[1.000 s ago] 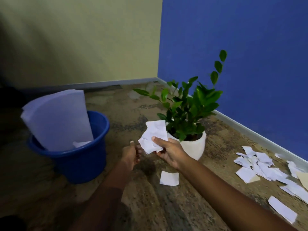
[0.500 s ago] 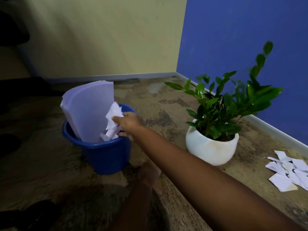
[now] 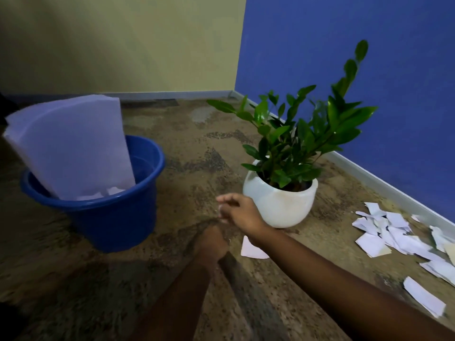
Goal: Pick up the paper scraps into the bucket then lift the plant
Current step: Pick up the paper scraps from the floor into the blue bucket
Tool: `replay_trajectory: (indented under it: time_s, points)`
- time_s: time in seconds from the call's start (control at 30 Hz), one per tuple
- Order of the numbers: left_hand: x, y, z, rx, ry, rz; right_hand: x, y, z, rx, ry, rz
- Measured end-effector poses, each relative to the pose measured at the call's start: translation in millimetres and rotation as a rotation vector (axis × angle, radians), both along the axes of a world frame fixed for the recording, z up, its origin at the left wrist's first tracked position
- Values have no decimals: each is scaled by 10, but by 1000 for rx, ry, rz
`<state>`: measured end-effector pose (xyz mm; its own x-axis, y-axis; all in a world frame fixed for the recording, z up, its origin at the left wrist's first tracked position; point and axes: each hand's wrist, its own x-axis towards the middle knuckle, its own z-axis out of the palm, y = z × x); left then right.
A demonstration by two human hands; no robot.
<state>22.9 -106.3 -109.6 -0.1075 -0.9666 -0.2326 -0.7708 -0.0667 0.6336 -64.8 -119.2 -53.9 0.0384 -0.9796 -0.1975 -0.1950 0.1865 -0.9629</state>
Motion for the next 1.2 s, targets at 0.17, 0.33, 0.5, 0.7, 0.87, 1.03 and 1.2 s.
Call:
replay_trajectory:
  time_s: [0.17, 0.33, 0.5, 0.7, 0.87, 1.03, 1.2]
  points:
    - [-396, -13, -144, -19, -51, -167, -1054, 191, -558, 39, 299, -221]
    - [-712, -36, -344, -9, -96, -207, -1808, 384, -813, 89, 548, -312]
    - [-891, -66, -481, -57, -199, -142, -2119, 562, -1002, 111, 708, -271]
    - [-940, -86, -552, -49, -79, -16, -2098, 613, -1078, 53, 796, -150]
    - [-733, -110, -332, -267, -115, -114, -2052, 675, -1112, -11, 938, -115]
    - [-197, -13, 227, -737, -302, -269, -1947, 688, -1093, -24, 1030, -105]
    - [326, 8, 808, -958, -432, -123, -1733, 719, -1062, 25, 1177, 9]
